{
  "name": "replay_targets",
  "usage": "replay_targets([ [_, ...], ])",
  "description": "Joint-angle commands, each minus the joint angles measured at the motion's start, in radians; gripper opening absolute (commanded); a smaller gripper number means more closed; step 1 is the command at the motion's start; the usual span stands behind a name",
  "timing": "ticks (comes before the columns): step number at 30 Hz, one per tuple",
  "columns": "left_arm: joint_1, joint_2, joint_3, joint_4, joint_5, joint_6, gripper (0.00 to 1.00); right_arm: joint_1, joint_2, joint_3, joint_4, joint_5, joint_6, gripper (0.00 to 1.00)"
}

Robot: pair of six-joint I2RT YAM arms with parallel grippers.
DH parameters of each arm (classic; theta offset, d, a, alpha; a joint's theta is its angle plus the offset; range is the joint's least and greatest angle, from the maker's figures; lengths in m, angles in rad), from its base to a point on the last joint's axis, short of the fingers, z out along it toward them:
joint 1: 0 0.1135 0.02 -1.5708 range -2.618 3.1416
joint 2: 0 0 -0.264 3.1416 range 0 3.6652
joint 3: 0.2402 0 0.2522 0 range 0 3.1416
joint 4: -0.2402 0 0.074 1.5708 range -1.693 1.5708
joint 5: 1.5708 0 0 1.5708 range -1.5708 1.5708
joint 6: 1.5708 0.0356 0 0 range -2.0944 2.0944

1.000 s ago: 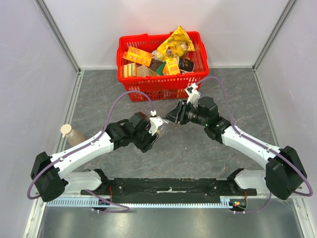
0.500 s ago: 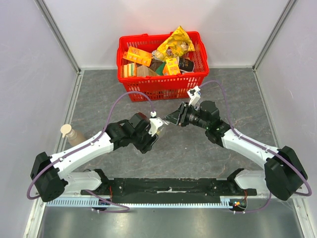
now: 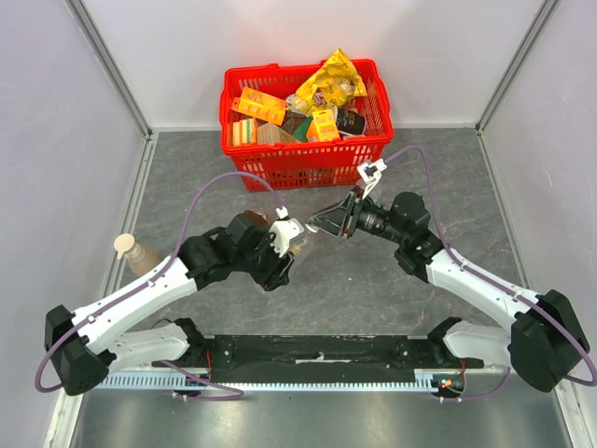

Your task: Unscrew the bottle caps

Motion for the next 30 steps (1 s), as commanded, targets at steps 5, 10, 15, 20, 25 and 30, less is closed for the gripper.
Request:
replay_targets([
  [5, 0.002, -0.032, 0.034, 0.071, 0.347, 0.024, 0.19, 0.013, -0.095, 0.014, 0.271, -0.269, -0.044, 0.0],
  [10, 0.001, -0.042, 0.054, 0.082, 0.542, 0.05, 0.19, 0.013, -0.137, -0.004, 0.383, -0.359, -0.04, 0.0],
  [15, 0.001, -0.065, 0.066, 0.102, 0.665, 0.066, 0.19, 0.013, -0.155, -0.007, 0.489, -0.438, -0.008, 0.0],
  [20, 0.002, -0.076, 0.071, 0.111, 0.723, 0.075, 0.19, 0.015, -0.158, -0.012, 0.59, -0.491, 0.021, 0.0],
  [25, 0.001, -0.069, 0.072, 0.112, 0.73, 0.075, 0.19, 0.015, -0.152, -0.001, 0.638, -0.515, 0.045, 0.03],
  [30, 0.001, -0.058, 0.071, 0.115, 0.71, 0.07, 0.19, 0.015, -0.143, 0.023, 0.621, -0.482, 0.066, 0.33],
])
